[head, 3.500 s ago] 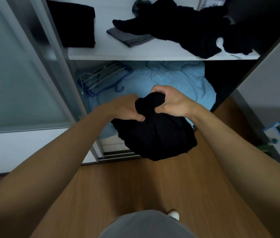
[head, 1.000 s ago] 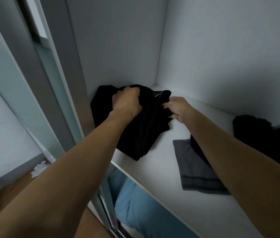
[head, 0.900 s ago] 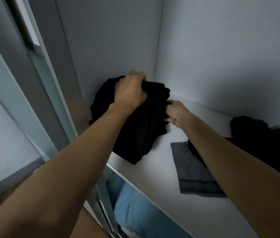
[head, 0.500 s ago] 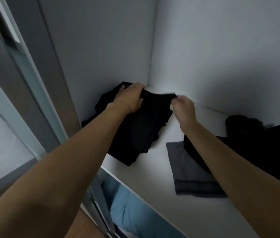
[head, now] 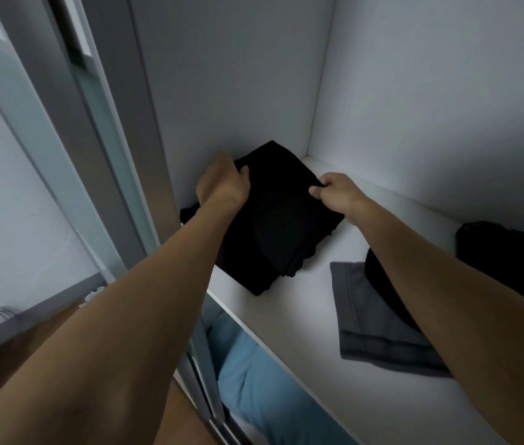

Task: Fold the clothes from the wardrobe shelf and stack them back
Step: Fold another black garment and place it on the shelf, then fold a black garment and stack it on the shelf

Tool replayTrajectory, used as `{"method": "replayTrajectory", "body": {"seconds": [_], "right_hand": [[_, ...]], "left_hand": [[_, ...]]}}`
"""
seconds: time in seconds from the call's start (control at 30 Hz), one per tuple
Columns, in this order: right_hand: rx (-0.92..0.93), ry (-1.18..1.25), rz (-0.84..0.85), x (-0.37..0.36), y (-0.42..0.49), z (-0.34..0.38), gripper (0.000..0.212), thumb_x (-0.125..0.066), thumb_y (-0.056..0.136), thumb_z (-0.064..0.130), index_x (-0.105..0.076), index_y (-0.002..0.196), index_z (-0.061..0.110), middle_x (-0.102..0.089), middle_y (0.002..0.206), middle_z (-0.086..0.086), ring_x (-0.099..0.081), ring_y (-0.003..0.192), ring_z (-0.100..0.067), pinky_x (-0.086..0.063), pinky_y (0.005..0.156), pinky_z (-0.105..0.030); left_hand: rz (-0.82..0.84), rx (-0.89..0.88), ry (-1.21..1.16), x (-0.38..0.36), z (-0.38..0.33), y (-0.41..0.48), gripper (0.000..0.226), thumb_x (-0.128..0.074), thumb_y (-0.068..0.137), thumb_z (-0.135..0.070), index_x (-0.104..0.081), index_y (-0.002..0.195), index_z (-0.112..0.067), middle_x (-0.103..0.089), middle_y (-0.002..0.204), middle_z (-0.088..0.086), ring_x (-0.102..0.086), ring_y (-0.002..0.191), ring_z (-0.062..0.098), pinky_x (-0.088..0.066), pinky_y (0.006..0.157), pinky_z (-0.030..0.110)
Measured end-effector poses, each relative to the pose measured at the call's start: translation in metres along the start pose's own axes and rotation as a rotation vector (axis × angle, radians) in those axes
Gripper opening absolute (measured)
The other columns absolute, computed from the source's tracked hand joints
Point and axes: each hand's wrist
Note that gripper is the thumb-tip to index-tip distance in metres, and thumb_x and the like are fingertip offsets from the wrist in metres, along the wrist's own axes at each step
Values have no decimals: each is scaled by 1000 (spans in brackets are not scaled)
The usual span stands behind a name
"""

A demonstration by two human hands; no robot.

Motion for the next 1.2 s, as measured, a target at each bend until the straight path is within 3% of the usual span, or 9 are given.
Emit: {"method": "replayTrajectory", "body": {"seconds": [0.17,0.23,0.33,0.4,0.5,0.83,0.97,1.1,1.2], "right_hand": [[20,-158,-66,7,1,4,21,-50,100,31,-52,88,13,-56,90,-6,-57,88,-27,-42,75,-33],[31,-347,-137,4,-3,10,16,-49,98,25,-55,107,14,-60,111,-8,-59,104,-31,-47,89,-38],[231,-376,-228,-7,-9,23,36,-48,97,26,-51,132,25,-55,136,-4,-54,122,-29,-42,103,-47],[324,-306,-104,-18,-5,34,42,-43,100,35,-47,142,31,-49,147,-2,-46,134,-27,-37,110,-51],[230,-400,161,-38,6,23,52,-30,103,50,-35,152,34,-30,162,0,-33,145,-29,-28,117,-51],[159,-483,183,-51,23,-10,61,-25,96,65,-21,153,44,-21,165,1,-25,149,-29,-21,118,-55],[162,-411,287,-17,-8,-4,57,-44,103,45,-30,155,28,-27,163,-7,-27,148,-26,-20,119,-36],[135,-464,98,33,-71,-14,45,-57,97,28,-53,141,21,-56,142,-7,-50,131,-26,-36,105,-31],[-13,-579,14,75,-129,-34,36,-58,97,26,-62,131,16,-60,137,-8,-55,125,-26,-42,105,-36]], "left_hand": [[-107,-98,249,15,-17,10,52,-59,96,-33,-38,139,-13,-50,137,17,-51,123,37,-39,100,45],[-130,-146,440,18,-15,9,53,-64,93,-25,-40,139,-16,-36,146,17,-38,130,37,-28,108,50],[-75,-356,412,9,-16,-3,45,-58,93,-33,-49,135,-19,-39,143,13,-37,131,36,-26,107,53],[110,-417,395,-2,-15,-12,46,-44,96,-48,-53,133,-23,-45,143,9,-40,132,33,-25,107,56],[328,-355,427,-17,3,-18,56,-31,98,-58,-44,144,-30,-39,154,1,-31,142,30,-15,115,61],[373,-319,501,-36,24,-23,63,-24,97,-64,-25,154,-38,-16,165,-4,-7,152,27,-2,118,58],[434,-310,473,-17,-2,-28,59,-28,101,-55,-41,148,-23,-36,156,9,-33,142,34,-19,116,58],[305,-580,124,-26,-50,-64,38,-49,96,-38,-61,119,-10,-57,129,14,-56,114,33,-46,95,42],[548,-761,-8,-50,-77,-110,47,-56,95,-39,-53,135,-15,-52,140,10,-50,127,28,-42,105,39]]}}
Point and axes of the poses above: each hand's wrist, its own y-axis towards the middle knuckle, its own x-axis out of the back of the hand, z = x × y
